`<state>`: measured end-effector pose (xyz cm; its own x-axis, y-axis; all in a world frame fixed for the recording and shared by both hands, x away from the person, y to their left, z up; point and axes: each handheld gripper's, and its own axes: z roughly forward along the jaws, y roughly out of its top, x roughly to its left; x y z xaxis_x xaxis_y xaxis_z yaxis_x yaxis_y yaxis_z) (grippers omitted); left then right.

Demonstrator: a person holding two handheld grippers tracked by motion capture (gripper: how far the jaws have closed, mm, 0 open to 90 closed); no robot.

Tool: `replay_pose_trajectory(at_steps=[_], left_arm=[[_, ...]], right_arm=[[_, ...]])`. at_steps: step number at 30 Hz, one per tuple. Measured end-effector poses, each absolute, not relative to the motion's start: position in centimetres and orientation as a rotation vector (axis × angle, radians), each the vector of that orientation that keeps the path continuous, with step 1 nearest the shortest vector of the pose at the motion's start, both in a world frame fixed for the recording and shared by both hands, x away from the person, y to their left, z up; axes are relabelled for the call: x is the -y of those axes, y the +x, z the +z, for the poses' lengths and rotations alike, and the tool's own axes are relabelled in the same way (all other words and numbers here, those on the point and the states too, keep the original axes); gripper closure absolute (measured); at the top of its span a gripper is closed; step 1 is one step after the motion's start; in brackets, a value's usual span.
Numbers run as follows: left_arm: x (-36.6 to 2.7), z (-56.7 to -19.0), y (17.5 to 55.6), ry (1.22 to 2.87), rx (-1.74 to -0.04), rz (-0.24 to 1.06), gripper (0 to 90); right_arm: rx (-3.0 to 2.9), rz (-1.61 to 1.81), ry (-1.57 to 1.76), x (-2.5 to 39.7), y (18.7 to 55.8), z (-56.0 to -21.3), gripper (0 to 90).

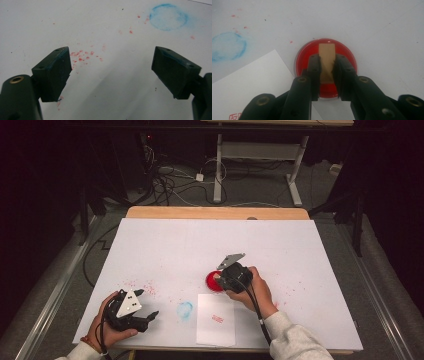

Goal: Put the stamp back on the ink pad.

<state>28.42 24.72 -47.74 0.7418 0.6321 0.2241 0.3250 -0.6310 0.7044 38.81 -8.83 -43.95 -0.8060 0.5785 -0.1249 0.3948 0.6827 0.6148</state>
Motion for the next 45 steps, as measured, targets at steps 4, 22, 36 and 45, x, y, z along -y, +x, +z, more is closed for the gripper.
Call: replay_pose_trajectory(at_steps=[4, 22, 36, 45], left_arm=[[-24.7, -47.8, 28.4, 2.284, -0.726, 0.594, 15.6], [-24.6, -47.9, 28.4, 2.289, -0.727, 0.592, 15.6], [-24.8, -47.8, 28.4, 2.284, -0.719, 0.605, 15.6], [-24.7, -47.8, 28.4, 2.287, -0.719, 0.606, 15.6]], right_arm=[[-2.598, 0.821, 0.777, 8.6, 39.0, -44.5, 76.3], [-2.587, 0.84, 0.802, 8.6, 39.0, -45.3, 76.2], [-2.542, 0.85, 0.824, 8.6, 38.9, -45.3, 64.7], [-2.476, 0.95, 0.841, 9.3, 38.5, -43.6, 52.9]])
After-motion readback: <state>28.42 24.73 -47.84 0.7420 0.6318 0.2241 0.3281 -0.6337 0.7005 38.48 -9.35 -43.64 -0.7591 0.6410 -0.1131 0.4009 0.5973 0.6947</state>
